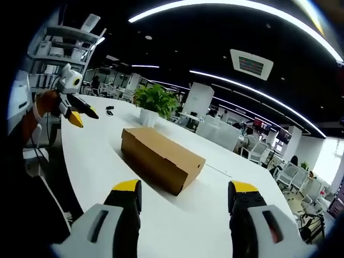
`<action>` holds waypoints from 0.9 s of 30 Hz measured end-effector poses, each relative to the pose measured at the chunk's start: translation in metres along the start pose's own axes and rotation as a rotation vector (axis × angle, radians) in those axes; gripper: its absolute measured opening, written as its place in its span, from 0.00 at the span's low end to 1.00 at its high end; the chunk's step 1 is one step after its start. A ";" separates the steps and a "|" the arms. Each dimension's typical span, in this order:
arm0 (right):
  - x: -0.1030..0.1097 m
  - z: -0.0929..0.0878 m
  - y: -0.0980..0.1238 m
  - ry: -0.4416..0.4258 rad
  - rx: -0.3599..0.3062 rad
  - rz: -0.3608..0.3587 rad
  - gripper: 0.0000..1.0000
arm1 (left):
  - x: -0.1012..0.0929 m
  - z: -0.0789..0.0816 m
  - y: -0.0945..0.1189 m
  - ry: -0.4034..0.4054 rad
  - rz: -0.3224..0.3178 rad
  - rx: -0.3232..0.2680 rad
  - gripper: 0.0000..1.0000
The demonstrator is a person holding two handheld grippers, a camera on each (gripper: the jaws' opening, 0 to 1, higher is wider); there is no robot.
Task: Operate the shoe box by opening the lid, removing the specified soft item, and placing it in the target area until the item is outside and the box remains undamaged.
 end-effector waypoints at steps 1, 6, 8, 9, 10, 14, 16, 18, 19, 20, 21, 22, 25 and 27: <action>0.000 0.001 0.000 0.004 -0.003 0.003 0.67 | -0.001 0.000 -0.001 -0.005 0.000 0.001 0.65; -0.002 -0.003 -0.007 0.010 0.008 0.019 0.67 | -0.004 0.005 -0.008 -0.024 -0.018 0.008 0.65; -0.004 -0.005 -0.010 0.014 0.010 0.019 0.67 | -0.002 0.006 -0.011 -0.032 -0.018 0.007 0.65; -0.005 -0.006 -0.013 0.014 0.012 0.021 0.67 | -0.001 0.007 -0.014 -0.035 -0.016 0.009 0.65; -0.006 -0.007 -0.016 0.011 0.015 0.026 0.66 | 0.001 0.008 -0.017 -0.035 -0.014 0.015 0.65; -0.004 -0.007 -0.025 0.021 0.011 0.046 0.66 | 0.004 0.013 -0.024 -0.061 -0.014 0.026 0.65; -0.002 -0.008 -0.032 0.033 0.013 0.059 0.65 | 0.006 0.016 -0.027 -0.074 -0.012 0.029 0.64; 0.001 -0.008 -0.038 0.044 0.020 0.072 0.65 | 0.007 0.017 -0.030 -0.085 -0.011 0.037 0.64; 0.002 -0.006 -0.041 0.050 0.019 0.078 0.65 | 0.007 0.017 -0.030 -0.096 -0.010 0.040 0.64; 0.002 -0.006 -0.043 0.053 0.016 0.082 0.65 | 0.007 0.017 -0.030 -0.098 -0.009 0.040 0.64; 0.002 -0.004 -0.045 0.056 0.012 0.086 0.65 | 0.008 0.017 -0.031 -0.105 -0.010 0.041 0.64; 0.002 -0.003 -0.047 0.057 0.009 0.090 0.65 | 0.008 0.017 -0.031 -0.109 -0.011 0.040 0.64; 0.004 0.000 -0.053 0.068 0.007 0.102 0.65 | 0.011 0.017 -0.031 -0.122 -0.003 0.045 0.64; 0.005 0.001 -0.055 0.074 0.006 0.109 0.65 | 0.014 0.016 -0.030 -0.126 0.005 0.050 0.64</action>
Point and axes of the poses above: the point that each gripper's makers call its tool centre point, and the gripper's own axes: y roughly backward along the fingers, x roughly to its left, z roughly out of its top, the point moved 7 cm from there along y, roughly backward along the fingers, and after that the axes turned 12 degrees about y, right-handed, at the moved point
